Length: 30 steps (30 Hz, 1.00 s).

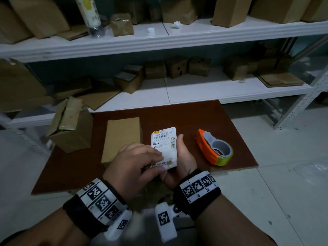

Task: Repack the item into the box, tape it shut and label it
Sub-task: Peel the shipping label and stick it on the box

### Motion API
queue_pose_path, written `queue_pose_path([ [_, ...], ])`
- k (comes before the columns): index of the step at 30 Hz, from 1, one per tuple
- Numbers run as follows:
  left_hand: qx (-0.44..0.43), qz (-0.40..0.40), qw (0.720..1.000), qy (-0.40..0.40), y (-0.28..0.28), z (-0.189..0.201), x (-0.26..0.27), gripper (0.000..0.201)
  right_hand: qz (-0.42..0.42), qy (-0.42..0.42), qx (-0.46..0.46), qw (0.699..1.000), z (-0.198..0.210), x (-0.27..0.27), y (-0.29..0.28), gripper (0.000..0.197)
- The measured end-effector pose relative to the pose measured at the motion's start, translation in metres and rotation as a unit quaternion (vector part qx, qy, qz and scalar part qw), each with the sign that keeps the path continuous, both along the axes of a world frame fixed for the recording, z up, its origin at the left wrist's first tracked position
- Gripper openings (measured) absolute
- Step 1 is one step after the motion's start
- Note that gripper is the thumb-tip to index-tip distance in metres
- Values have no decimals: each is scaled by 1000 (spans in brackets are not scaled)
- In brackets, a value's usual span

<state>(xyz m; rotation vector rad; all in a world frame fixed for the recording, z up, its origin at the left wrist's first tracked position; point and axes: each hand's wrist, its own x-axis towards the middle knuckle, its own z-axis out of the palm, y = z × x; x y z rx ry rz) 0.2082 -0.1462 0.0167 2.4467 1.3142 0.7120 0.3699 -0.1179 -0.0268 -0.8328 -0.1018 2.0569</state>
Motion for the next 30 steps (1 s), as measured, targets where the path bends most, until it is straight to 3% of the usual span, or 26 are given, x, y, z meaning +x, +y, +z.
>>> queue_pose_path([
  [4, 3, 2, 1000, -16, -6, 12, -10, 38, 9, -9, 25, 1000, -3, -23, -1, 91],
  [9, -69, 71, 993, -62, -15, 14, -9, 19, -9, -116, 21, 993, -8, -44, 5, 83],
  [14, -155, 120, 971, -139, -15, 8, -8, 20, -11, -195, 22, 980, -21, -49, 12, 79],
  [17, -188, 129, 963, -144, -12, 7, -8, 19, 13, -226, 44, 973, -23, -46, 12, 75],
  [21, -164, 153, 967, -121, -5, 4, -14, 21, 62, -278, 92, 954, -21, -41, 12, 75],
  [25, -134, 167, 972, -99, 2, 3, -17, 20, 58, -316, 135, 937, -21, -43, 14, 84],
  [30, -122, 191, 967, -118, 8, 6, -17, 19, 57, -300, 208, 929, -18, -37, 7, 53],
])
